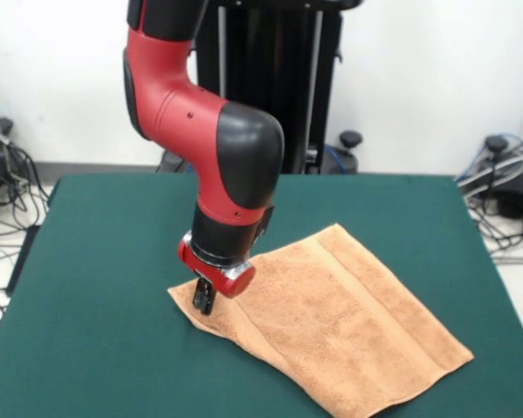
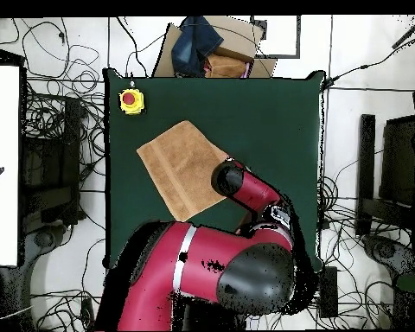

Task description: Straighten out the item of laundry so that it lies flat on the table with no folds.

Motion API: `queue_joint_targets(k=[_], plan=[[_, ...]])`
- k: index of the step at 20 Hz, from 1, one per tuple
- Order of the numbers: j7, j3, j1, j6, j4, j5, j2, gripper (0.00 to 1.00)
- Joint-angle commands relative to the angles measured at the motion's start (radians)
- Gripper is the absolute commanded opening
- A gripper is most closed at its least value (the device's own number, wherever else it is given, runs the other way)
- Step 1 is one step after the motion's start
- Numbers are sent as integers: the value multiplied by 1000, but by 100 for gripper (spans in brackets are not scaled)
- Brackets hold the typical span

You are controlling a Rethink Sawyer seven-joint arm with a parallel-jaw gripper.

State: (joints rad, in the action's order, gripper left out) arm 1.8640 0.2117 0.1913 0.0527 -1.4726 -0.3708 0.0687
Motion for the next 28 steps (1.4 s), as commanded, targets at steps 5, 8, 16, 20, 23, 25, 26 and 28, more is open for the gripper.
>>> queue_joint_targets(k=[5, 8, 16, 20, 23, 25, 26, 28], plan=[[154, -60, -18, -10, -25, 22, -28, 0], [159, -58, -22, -16, -6, 11, -46, 0], [145, -51, -5, -39, -7, 32, -50, 100], [153, -49, -13, -55, -6, 28, -54, 100], [150, -44, -17, -41, -4, 25, -51, 100], [145, -51, -6, -42, -5, 31, -49, 100], [144, -54, -1, -48, -5, 34, -50, 100], [141, -56, 3, -44, -7, 37, -43, 100]])
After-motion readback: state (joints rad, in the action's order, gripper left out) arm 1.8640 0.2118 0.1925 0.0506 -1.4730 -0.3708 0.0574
